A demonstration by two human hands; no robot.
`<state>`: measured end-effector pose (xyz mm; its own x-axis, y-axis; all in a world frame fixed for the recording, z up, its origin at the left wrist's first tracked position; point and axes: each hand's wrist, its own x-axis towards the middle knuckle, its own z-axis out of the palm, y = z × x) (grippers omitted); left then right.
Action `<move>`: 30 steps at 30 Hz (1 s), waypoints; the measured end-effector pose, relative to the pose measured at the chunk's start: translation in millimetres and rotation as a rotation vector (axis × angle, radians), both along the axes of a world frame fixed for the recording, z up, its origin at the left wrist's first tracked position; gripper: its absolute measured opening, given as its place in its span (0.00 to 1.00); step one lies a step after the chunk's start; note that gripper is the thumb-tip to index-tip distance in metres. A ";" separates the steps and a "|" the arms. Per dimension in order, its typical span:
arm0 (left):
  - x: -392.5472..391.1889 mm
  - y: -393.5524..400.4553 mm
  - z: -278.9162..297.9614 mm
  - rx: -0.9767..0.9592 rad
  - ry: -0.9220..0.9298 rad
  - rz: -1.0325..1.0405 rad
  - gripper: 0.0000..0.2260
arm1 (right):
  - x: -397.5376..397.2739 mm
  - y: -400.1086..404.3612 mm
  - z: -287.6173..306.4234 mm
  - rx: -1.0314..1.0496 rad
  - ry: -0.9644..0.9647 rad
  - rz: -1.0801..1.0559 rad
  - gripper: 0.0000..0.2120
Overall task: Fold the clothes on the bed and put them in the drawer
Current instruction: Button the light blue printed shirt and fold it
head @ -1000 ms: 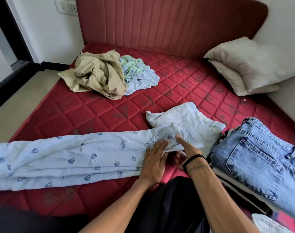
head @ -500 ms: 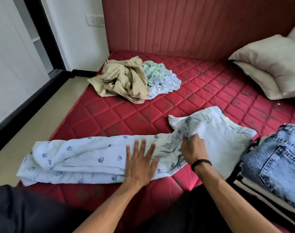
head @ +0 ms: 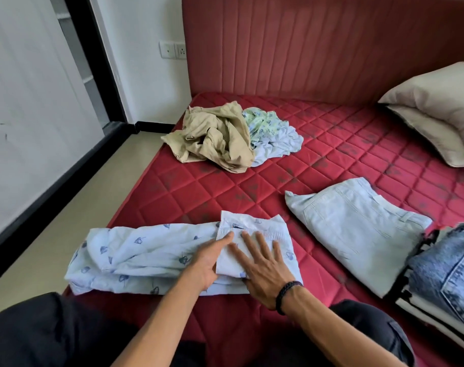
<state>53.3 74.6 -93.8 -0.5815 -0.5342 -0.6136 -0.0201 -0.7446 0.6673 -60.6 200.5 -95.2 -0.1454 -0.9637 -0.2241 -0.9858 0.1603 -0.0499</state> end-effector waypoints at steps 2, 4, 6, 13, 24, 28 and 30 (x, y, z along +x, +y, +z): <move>-5.2 2.2 -7.3 -0.028 -0.099 0.047 0.14 | -0.5 5.3 -5.8 0.017 0.016 0.042 0.39; -8.7 1.3 -9.7 -0.029 -0.140 0.071 0.12 | -1.8 8.3 -10.5 0.023 0.033 0.078 0.36; -7.0 -3.1 -11.7 -0.087 -0.177 0.117 0.10 | 1.7 8.1 -9.6 -0.017 0.008 0.094 0.33; 28.8 -28.3 -4.9 -0.382 -0.216 0.163 0.07 | 13.3 -3.6 -2.1 -0.202 -0.112 0.073 0.41; 25.7 -38.1 -0.3 -1.108 -0.800 -0.063 0.19 | 11.2 -2.7 -11.7 -0.068 -0.063 0.112 0.40; 28.8 -45.1 -5.9 -0.930 -0.793 0.012 0.22 | 13.3 -9.4 -9.5 -0.259 -0.115 0.019 0.36; 33.7 -48.9 -9.2 -0.831 -0.738 0.040 0.23 | 8.5 -22.3 -7.8 -0.388 -0.125 -0.063 0.32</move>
<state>87.0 25.7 -102.9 -0.1950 -0.9499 -0.2442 -0.6038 -0.0800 0.7931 -52.1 178.2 -103.0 -0.2018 -0.9701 0.1345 -0.9571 0.1662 -0.2376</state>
